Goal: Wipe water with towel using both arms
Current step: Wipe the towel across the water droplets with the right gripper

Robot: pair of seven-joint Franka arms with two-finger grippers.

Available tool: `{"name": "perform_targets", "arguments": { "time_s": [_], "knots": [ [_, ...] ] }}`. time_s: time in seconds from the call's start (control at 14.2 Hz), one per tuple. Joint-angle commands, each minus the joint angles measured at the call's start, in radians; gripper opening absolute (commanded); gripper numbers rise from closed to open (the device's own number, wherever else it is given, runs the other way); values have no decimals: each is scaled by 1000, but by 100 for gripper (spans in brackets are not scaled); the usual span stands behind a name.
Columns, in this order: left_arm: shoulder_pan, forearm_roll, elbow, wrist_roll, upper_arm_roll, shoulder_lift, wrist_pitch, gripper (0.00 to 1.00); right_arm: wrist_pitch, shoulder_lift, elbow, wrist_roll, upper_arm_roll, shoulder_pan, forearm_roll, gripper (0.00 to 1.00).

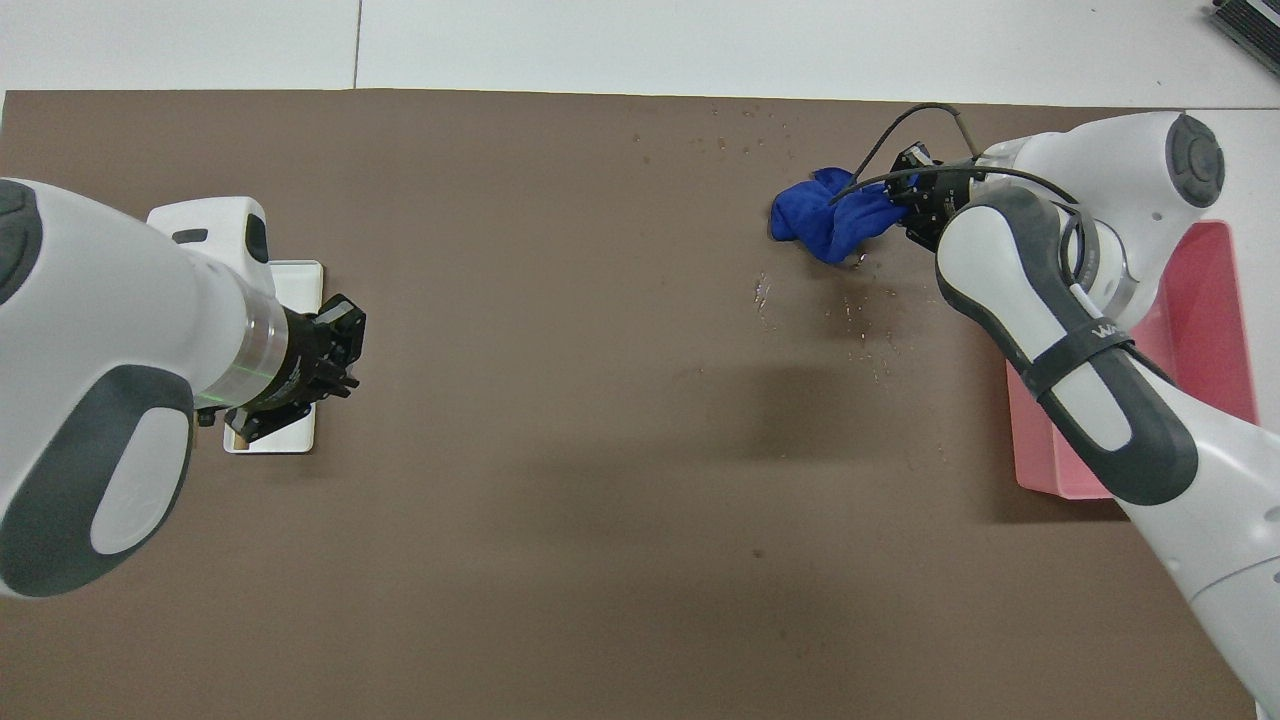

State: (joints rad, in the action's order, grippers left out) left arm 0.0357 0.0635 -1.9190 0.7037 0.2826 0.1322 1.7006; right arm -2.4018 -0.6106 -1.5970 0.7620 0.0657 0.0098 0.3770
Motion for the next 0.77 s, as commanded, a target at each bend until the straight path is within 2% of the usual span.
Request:
{"name": "perform_targets", "arguments": {
  "time_s": [0.0, 0.14, 0.35, 0.56, 0.7],
  "knots": [
    [58, -13, -55, -227, 3, 49, -18, 0, -39, -34, 6, -12, 8, 1, -84, 0],
    [87, -69, -57, -353, 3, 49, -13, 0, 7, -31, 2, -12, 8, -1, -92, 0],
    [134, -88, -93, -493, 1, 58, 29, 0, 93, -9, -29, -12, 2, -8, -96, 0],
    [214, -119, -185, -620, 3, 89, 134, 0, 113, 47, -127, -4, 0, -8, -131, 0],
    [248, -119, -199, -668, 3, 87, 174, 0, 113, 95, -210, -3, -3, -13, -170, 0]
  ]
}}
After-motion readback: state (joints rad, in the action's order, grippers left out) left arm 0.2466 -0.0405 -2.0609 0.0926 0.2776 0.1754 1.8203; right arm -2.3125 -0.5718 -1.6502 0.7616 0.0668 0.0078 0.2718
